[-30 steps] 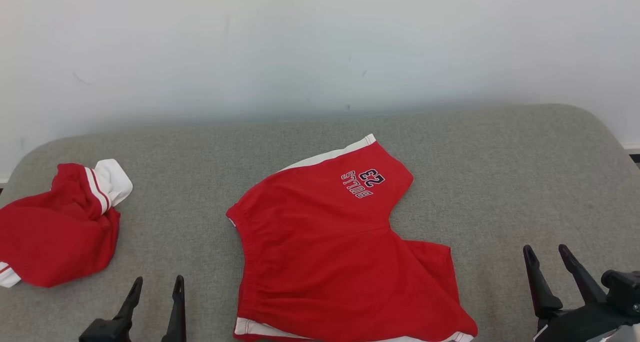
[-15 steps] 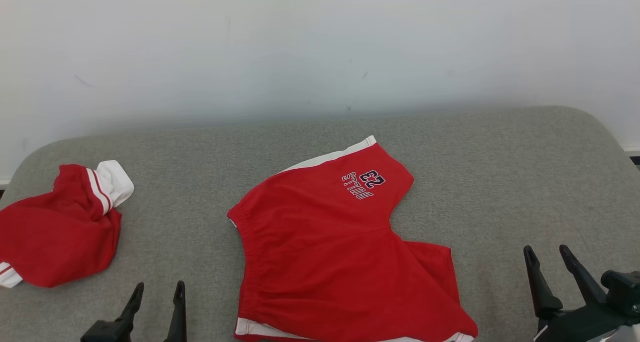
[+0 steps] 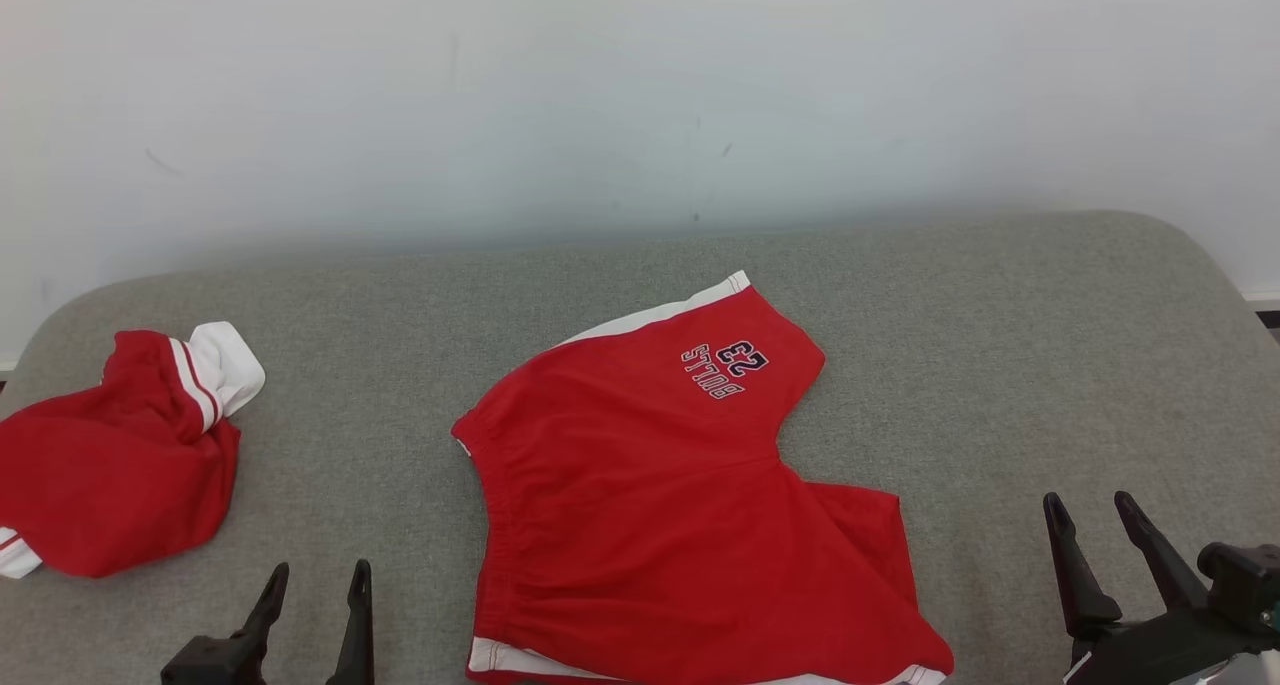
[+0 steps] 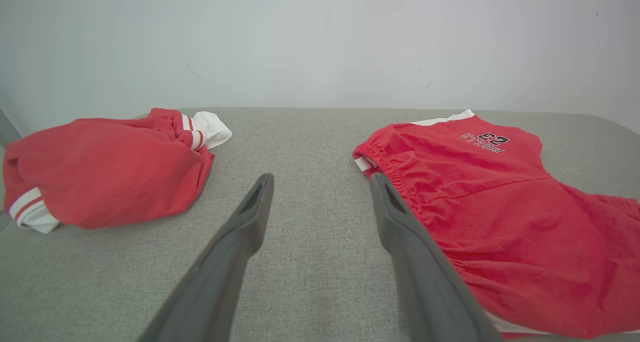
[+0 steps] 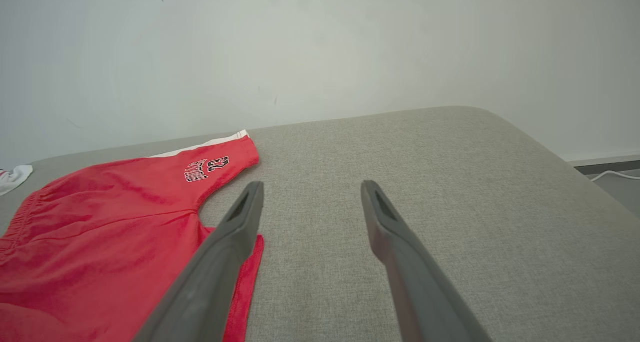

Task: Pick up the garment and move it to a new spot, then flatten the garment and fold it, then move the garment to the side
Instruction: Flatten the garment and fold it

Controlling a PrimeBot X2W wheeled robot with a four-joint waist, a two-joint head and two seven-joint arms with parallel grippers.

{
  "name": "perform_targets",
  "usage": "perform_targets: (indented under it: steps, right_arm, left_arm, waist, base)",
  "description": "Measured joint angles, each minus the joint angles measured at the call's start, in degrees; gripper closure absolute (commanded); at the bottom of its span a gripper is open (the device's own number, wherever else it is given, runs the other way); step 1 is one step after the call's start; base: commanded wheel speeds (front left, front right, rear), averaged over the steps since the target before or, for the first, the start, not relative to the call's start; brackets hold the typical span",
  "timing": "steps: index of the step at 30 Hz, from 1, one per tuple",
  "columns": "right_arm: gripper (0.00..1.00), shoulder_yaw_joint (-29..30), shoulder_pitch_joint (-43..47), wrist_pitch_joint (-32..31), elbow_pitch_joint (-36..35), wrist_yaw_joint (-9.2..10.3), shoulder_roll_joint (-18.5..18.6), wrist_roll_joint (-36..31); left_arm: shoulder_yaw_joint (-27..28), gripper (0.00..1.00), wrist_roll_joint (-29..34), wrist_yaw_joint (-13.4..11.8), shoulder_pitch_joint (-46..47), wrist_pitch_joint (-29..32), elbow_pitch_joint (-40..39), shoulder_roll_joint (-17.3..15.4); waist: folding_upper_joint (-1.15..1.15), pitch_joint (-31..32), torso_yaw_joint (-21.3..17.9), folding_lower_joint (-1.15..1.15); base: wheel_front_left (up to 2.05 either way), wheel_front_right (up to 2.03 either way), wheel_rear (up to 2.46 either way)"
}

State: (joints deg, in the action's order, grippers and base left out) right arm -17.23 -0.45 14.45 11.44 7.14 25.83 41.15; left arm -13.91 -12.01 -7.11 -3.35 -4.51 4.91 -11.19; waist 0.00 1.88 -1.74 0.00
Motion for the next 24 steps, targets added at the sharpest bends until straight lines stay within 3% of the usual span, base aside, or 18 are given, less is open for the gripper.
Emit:
perform_targets:
  steps: [8, 12, 17, 24]
  right_arm:
    - [0.00, -0.6, 0.0, -0.8, -0.1, -0.20, -0.1, 0.0]
    - [0.00, -1.9, -0.1, -2.0, -0.9, -1.71, 0.1, 0.0]
    - [0.00, -4.8, 0.0, -5.5, -1.8, -4.20, 1.1, 0.2]
    - [0.00, -7.6, 0.0, -10.0, -2.0, -5.83, 1.9, 0.2]
  left_arm:
    - [0.0, 0.00, -0.9, 0.6, 0.0, 0.8, -0.5, 0.4]
    - [-0.3, 0.00, -1.0, 1.4, 0.1, 1.3, -1.3, 0.2]
    - [-3.7, 0.00, -2.3, 4.3, 0.2, 3.6, -1.3, 0.5]
    - [-6.2, 0.00, -2.7, 6.8, 0.3, 5.8, 0.9, 0.6]
  waist:
    - [0.00, -0.2, 0.1, 0.00]
    - [0.00, -0.4, 0.1, 0.00]
    - [0.00, -1.1, 0.2, 0.00]
    - [0.00, -2.4, 0.1, 0.00]
  base:
    - [0.00, 0.00, 0.00]
    - [0.00, 0.00, 0.00]
    - [0.00, 0.00, 0.00]
    - [0.00, 0.00, 0.00]
